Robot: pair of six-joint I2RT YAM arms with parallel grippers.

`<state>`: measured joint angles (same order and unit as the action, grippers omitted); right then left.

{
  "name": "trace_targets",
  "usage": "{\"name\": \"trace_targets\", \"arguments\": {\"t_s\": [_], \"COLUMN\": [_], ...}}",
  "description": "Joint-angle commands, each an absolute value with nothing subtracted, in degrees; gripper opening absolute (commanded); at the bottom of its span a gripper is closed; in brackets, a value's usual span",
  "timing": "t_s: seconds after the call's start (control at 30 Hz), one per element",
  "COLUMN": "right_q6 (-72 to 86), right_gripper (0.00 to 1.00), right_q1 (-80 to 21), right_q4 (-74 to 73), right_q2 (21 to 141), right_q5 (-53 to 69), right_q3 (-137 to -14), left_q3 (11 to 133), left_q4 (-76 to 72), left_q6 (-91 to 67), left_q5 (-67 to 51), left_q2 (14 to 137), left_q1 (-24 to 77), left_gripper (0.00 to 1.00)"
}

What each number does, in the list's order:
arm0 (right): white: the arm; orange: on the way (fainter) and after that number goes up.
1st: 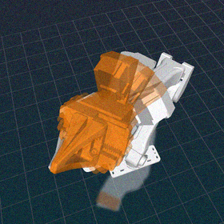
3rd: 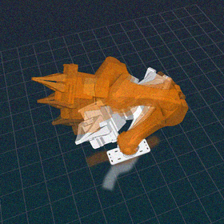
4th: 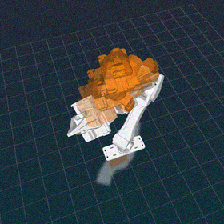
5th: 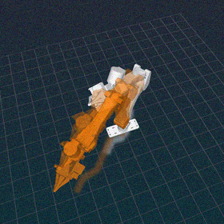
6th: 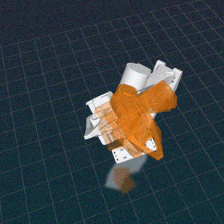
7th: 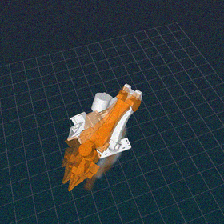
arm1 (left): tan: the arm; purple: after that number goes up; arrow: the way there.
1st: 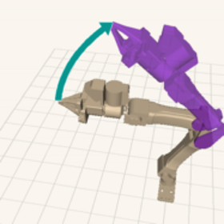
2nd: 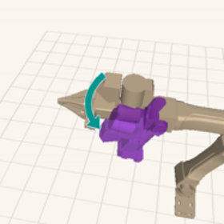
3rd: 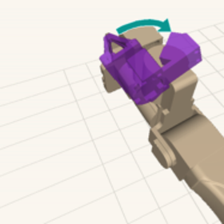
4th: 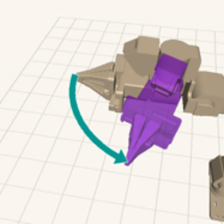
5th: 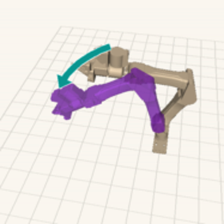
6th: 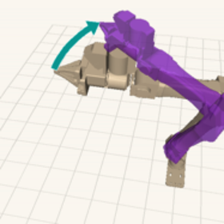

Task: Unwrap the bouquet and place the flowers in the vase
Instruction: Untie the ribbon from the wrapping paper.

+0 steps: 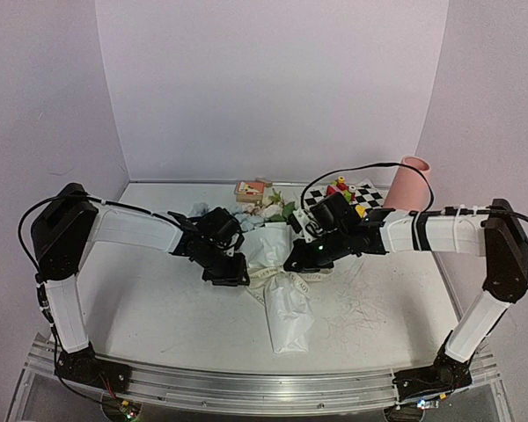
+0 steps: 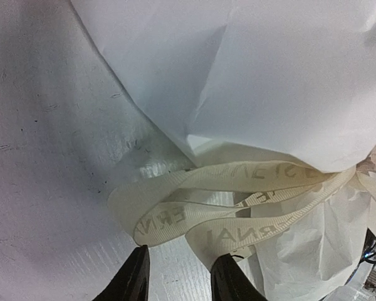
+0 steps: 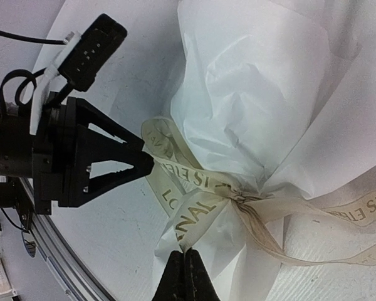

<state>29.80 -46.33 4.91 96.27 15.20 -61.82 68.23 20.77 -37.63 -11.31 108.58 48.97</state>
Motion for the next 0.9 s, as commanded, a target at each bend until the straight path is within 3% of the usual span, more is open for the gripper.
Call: {"name": "trace_targets", "arguments": {"t_s": [0.0,0.37,0.5,0.7,0.87], "right_q6": [29.79,30.06,30.16,30.60,30.87], "right_gripper": [0.00,0.00,0.00,0.00,0.00], "right_q1": [-46.65,-46.61,-46.64,-46.64,-46.66], "right_q4": [3.87,3.89,3.90,4.00,4.24], "right_q2": [93.52,94.39,94.45,94.22,94.31], "right_q5": [15.38,15.92,16.02,15.74,15.29], "right_q3": [-60.59,-62.04,-62.20,-62.00,-61.86], "left_q3": [69.39,72.70,73.36,72.45,73.05], "left_q4": [20.23,19.64,21.24,24.69,24.78], "left_q6": [-37.79,-35.87,-36.31,-36.83,-35.54], "left_q5": [-12.36,-13.62,-10.10,-1.66,-3.24], "left_q2": [106.79,109.56,110.17,107.31,108.23], "left_q1": [50.40,52.82,52.83,52.83,52.83], "left_gripper": [0.33,0.36,0.35,0.42,0.40]}}
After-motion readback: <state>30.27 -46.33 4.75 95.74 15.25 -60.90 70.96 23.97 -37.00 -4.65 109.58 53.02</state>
